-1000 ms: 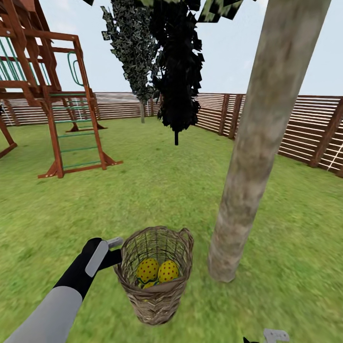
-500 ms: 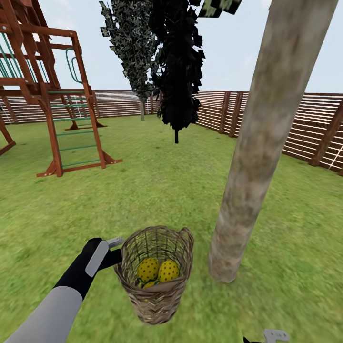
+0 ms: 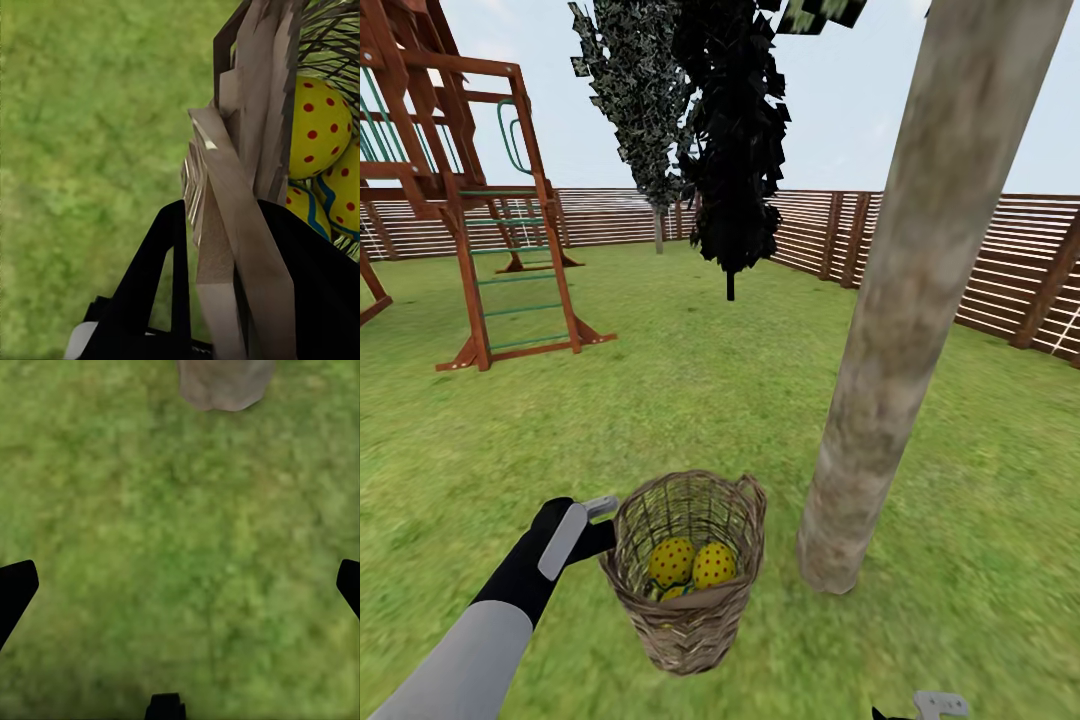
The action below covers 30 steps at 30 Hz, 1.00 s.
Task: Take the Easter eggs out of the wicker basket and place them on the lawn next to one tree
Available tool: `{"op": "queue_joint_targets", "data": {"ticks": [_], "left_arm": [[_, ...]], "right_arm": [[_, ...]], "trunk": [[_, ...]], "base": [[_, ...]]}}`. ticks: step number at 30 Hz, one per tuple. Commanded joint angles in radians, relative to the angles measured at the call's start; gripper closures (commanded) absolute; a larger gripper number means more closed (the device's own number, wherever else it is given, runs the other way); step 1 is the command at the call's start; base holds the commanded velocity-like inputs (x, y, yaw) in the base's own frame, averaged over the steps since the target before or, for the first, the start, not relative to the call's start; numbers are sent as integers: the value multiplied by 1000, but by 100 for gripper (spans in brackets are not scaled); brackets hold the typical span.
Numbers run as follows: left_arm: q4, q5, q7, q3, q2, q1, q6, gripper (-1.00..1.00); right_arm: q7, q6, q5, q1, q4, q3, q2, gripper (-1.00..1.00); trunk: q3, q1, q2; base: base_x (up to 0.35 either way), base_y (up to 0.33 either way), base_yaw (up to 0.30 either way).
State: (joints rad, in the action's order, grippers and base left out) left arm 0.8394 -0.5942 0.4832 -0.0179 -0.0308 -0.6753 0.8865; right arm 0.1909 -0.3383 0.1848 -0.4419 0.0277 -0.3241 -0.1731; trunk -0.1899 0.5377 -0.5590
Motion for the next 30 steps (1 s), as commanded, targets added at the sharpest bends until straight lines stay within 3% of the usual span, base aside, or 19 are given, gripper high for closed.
{"op": "queue_joint_targets", "data": {"ticks": [1,14,16,17,18,19,20,22,24,27,30], "left_arm": [[1,-16,11,-2,-1,0,0,100],[-8,-16,11,-2,0,0,0,100],[-9,-16,11,-2,0,0,0,100],[-9,-16,11,-3,0,0,0,100],[-9,-16,11,-3,0,0,0,100],[-9,-16,11,-3,0,0,0,100],[-8,-16,11,-2,0,0,0,100],[-8,-16,11,-2,0,0,0,100],[-8,-16,12,-2,0,-1,0,100],[-8,-16,12,-2,-1,0,0,100],[-6,-16,12,-2,-3,0,0,100]], "right_arm": [[2,-5,8,-1,3,-9,-1,-100],[5,-5,9,-1,2,-9,-2,-100],[11,-1,12,-1,-8,-10,-16,-100],[21,32,9,-3,-25,-12,-40,-100],[43,88,8,-5,-67,-13,-49,-100],[98,194,6,-6,-146,-13,-53,-100],[178,330,6,-6,-225,-13,-55,-100],[333,526,4,-6,-356,-16,-55,-100],[465,672,2,-6,-442,-17,-63,-100],[578,858,-15,-6,-562,-22,-80,-100],[680,977,-42,-6,-583,-24,-83,-100]], "trunk": [[-5,4,-9],[-46,54,-100],[-52,62,-114],[-55,66,-121],[-58,69,-128],[-61,73,-135],[-64,77,-142],[-71,85,-156],[-77,92,-170],[-86,104,-191],[-96,115,-212]], "base": [[0,0,0],[0,0,0],[0,0,0],[0,0,0],[0,0,0],[0,0,0],[0,0,0],[0,0,0],[0,0,0],[0,0,0],[0,0,0]]}}
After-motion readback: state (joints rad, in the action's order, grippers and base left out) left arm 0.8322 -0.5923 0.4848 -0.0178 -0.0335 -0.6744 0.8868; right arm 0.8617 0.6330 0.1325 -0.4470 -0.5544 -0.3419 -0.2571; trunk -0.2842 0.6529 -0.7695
